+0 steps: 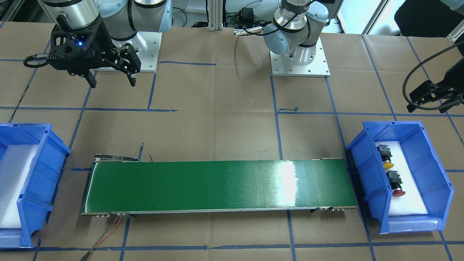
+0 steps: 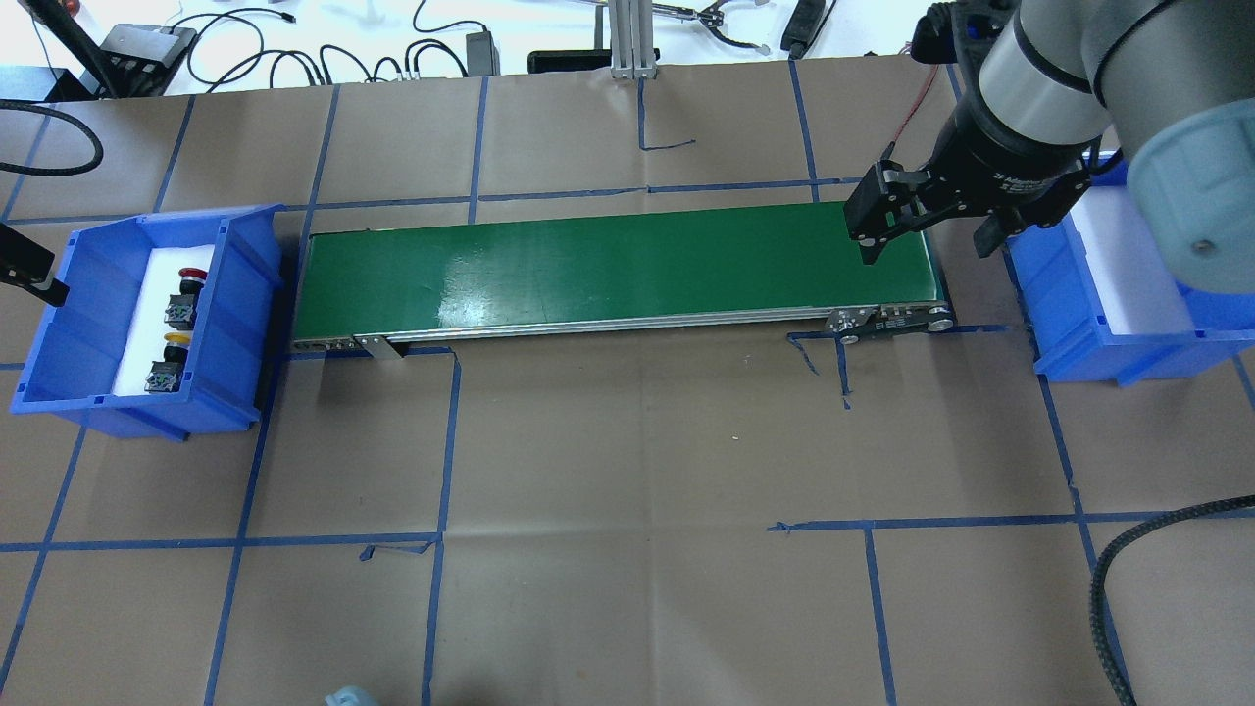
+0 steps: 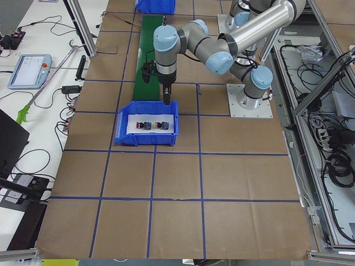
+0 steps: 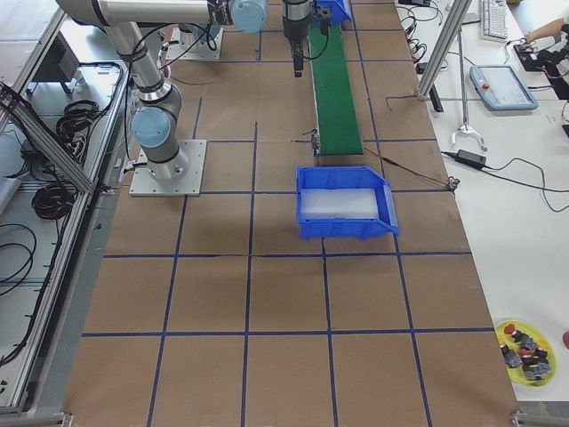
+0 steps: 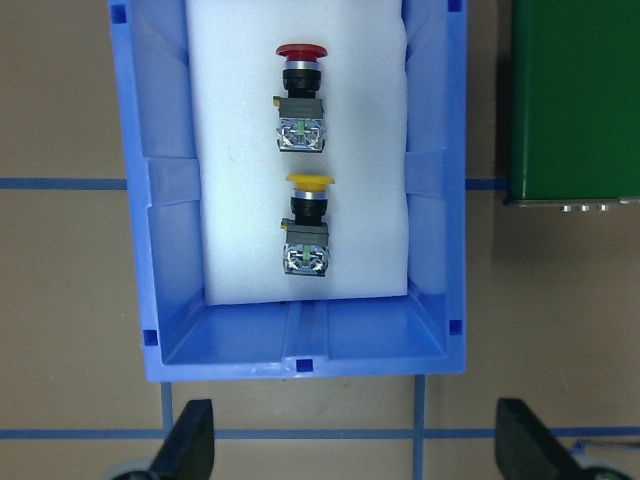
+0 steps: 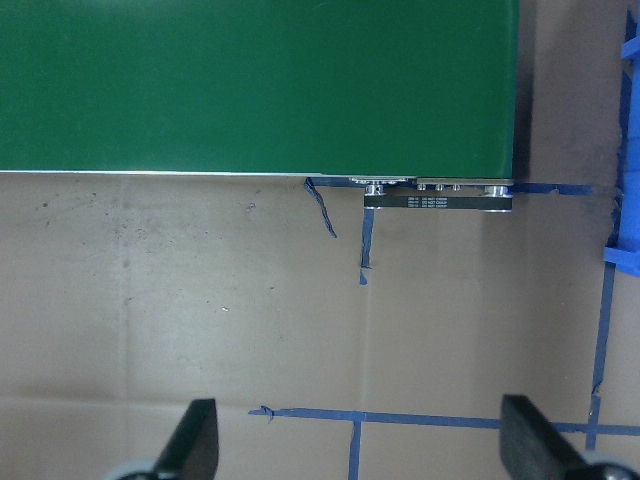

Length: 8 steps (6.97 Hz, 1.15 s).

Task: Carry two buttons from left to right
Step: 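Grasp the yellow-capped button in the bin with the left gripper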

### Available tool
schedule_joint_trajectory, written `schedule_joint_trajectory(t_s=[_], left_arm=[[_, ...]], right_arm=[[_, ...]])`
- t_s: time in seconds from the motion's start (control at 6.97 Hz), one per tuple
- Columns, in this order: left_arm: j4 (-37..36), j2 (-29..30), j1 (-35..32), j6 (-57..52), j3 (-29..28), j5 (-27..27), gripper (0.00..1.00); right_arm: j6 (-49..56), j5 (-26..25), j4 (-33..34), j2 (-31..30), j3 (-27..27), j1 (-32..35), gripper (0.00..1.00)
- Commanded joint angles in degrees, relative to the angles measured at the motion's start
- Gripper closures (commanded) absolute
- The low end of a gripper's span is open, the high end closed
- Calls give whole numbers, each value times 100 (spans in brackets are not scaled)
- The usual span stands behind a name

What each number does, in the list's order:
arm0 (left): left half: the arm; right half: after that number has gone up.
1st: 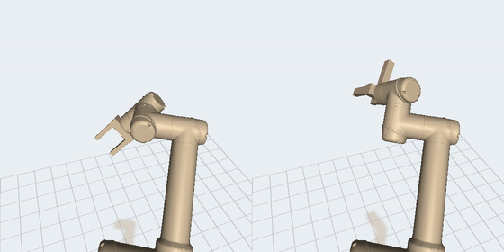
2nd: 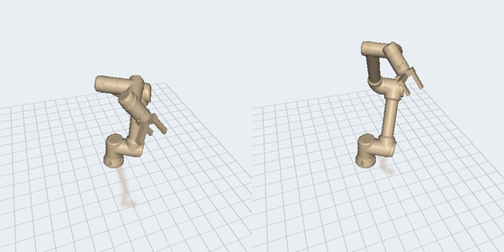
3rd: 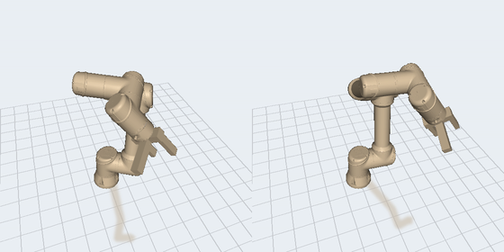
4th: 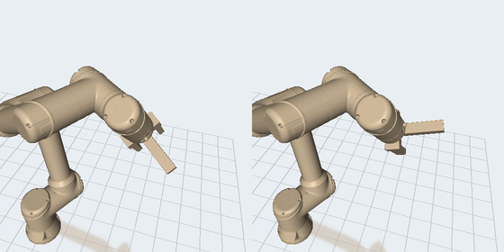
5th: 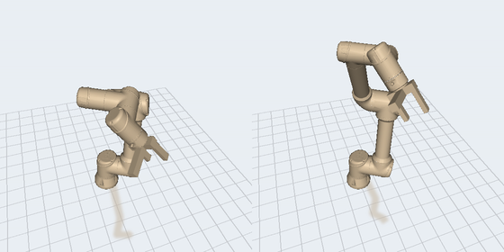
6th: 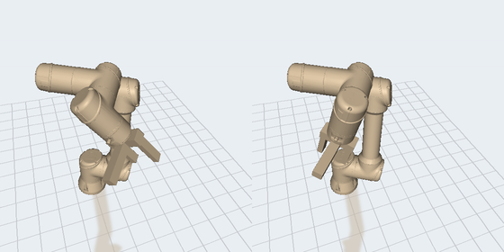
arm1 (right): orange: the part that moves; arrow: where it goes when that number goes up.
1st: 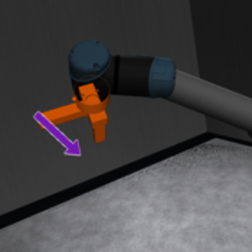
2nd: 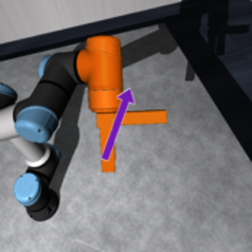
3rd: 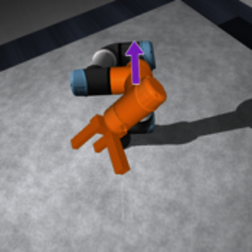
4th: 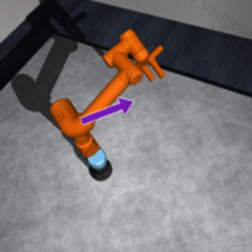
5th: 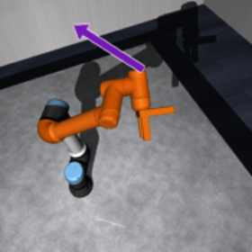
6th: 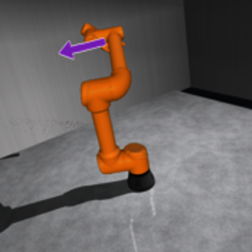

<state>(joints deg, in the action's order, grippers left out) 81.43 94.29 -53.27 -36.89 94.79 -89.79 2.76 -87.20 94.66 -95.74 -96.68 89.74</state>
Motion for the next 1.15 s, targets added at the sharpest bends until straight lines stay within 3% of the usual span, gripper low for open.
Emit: schedule_joint_trajectory(t_s=[0.0,0.29,0.72,1.0], left_arm=[[-703,422,9,-38,214,5,1],[-1251,625,-8,-20,469,84,1],[-2758,985,-8,-2,1408,243,1],[-3124,1266,-8,6,1569,225,1]], right_arm=[[-3,-16,0,-6,0,0,0],[-12,19,0,3,-9,0,0],[5,19,0,3,0,0,0],[5,19,0,3,0,0,0]])
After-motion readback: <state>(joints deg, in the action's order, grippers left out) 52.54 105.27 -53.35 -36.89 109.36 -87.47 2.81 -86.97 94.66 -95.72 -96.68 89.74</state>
